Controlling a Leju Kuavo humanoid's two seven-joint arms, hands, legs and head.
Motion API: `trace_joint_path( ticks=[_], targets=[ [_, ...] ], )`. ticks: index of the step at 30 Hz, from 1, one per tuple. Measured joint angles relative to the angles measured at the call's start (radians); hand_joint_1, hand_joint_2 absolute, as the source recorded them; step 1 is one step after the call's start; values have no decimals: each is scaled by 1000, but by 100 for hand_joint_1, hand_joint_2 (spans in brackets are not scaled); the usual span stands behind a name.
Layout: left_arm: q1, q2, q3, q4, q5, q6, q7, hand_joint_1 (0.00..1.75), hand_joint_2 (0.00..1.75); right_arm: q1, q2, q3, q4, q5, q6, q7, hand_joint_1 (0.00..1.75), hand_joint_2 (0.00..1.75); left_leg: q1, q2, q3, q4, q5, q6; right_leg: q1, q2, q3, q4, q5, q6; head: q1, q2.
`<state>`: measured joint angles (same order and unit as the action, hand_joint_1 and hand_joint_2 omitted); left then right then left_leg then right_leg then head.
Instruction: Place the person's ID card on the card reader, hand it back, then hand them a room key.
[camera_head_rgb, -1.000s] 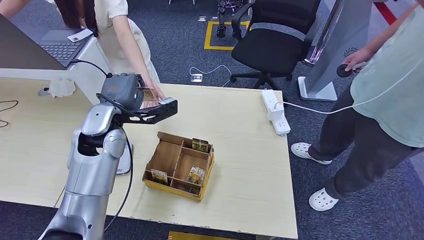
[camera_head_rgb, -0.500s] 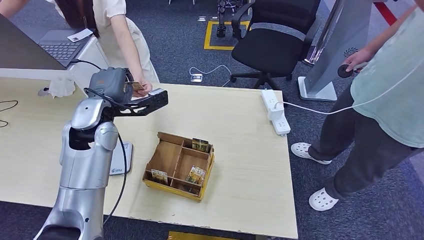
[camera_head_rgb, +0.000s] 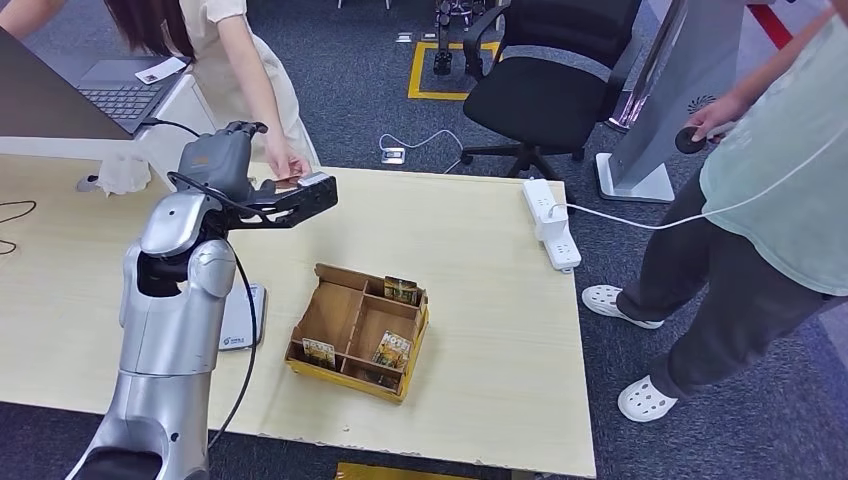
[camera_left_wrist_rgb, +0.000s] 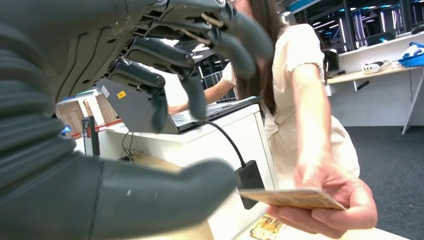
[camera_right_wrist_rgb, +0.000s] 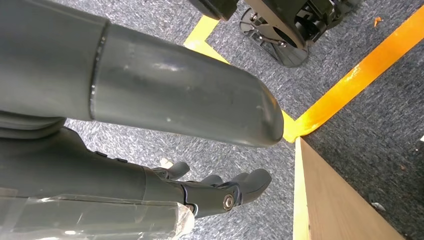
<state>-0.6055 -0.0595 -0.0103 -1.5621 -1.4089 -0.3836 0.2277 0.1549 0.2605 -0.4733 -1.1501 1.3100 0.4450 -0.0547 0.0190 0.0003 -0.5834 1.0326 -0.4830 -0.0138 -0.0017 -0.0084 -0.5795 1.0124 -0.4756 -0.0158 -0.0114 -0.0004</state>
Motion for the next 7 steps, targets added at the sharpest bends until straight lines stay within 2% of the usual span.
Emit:
trace_joint_path(
  ticks=[7],
  targets=[
    [8, 1, 16, 0, 6, 13, -1, 0, 175, 0, 0, 0, -1, 0, 2, 5, 0, 0, 0, 0, 0, 0, 0, 0, 0, 0, 0, 0, 0, 0, 0, 0]
  ],
)
